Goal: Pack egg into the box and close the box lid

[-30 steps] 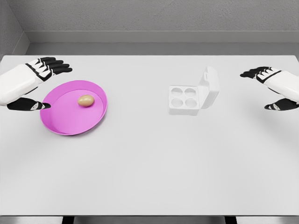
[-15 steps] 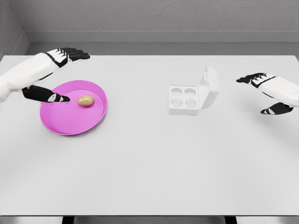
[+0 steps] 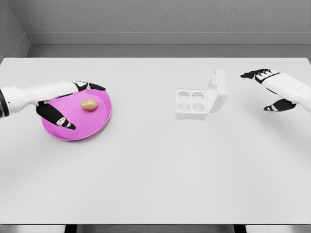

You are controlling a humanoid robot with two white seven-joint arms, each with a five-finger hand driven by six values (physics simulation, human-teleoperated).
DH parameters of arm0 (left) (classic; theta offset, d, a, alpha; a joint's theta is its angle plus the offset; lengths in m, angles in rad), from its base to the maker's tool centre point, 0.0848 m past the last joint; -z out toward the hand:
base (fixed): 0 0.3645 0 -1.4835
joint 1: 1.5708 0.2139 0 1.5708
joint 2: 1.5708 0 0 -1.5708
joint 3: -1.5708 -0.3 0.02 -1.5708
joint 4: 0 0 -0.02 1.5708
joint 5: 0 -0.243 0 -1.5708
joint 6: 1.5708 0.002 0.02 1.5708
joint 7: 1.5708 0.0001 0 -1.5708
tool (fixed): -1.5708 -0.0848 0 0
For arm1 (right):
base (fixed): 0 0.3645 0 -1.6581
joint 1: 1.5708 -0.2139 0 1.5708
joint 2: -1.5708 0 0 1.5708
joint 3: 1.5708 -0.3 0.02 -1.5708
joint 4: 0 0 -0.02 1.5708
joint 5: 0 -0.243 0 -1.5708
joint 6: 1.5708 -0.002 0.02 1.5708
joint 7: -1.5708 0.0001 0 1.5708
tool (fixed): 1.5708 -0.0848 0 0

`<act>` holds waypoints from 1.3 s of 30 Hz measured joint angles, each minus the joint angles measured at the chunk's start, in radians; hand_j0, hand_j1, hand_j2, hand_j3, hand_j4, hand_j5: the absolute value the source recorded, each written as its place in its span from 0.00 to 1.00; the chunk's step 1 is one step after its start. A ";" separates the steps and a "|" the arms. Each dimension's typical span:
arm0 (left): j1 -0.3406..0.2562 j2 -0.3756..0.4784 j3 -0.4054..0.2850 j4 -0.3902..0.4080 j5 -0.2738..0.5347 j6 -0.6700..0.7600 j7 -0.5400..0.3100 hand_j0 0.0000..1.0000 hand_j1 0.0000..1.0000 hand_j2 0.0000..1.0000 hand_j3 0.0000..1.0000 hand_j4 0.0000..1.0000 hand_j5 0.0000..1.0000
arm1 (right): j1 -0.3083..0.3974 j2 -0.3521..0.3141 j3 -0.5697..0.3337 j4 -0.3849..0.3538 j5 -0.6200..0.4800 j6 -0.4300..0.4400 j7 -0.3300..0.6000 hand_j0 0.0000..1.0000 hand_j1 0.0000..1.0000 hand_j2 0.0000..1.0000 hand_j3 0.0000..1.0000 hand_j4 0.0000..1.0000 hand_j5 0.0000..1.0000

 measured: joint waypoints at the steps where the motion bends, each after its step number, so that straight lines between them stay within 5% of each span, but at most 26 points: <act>1: -0.018 -0.003 0.000 0.013 0.021 0.014 -0.003 0.95 0.95 0.95 0.95 0.95 0.95 | -0.014 0.007 0.015 0.013 0.001 0.000 0.000 1.00 1.00 1.00 1.00 1.00 1.00; 6: -0.035 -0.054 -0.002 0.100 0.069 0.094 -0.003 0.87 0.87 0.87 0.87 0.87 0.87 | -0.031 0.032 0.058 0.059 0.003 0.000 0.000 1.00 1.00 1.00 1.00 1.00 1.00; 11: -0.043 -0.122 -0.003 0.142 0.073 0.146 -0.002 0.70 0.70 0.70 0.70 0.70 0.70 | -0.040 0.043 0.089 0.099 0.004 -0.001 -0.001 1.00 1.00 1.00 1.00 1.00 1.00; 24: -0.032 -0.263 0.010 0.219 -0.286 0.164 0.029 0.71 0.71 0.71 0.71 0.71 0.71 | -0.043 0.050 0.103 0.132 0.002 -0.002 -0.001 1.00 1.00 1.00 1.00 1.00 1.00; 39: -0.006 -0.306 0.012 0.250 -0.415 0.164 0.057 0.71 0.71 0.71 0.71 0.71 0.71 | -0.045 0.046 0.100 0.140 0.000 -0.002 0.000 1.00 1.00 1.00 1.00 1.00 1.00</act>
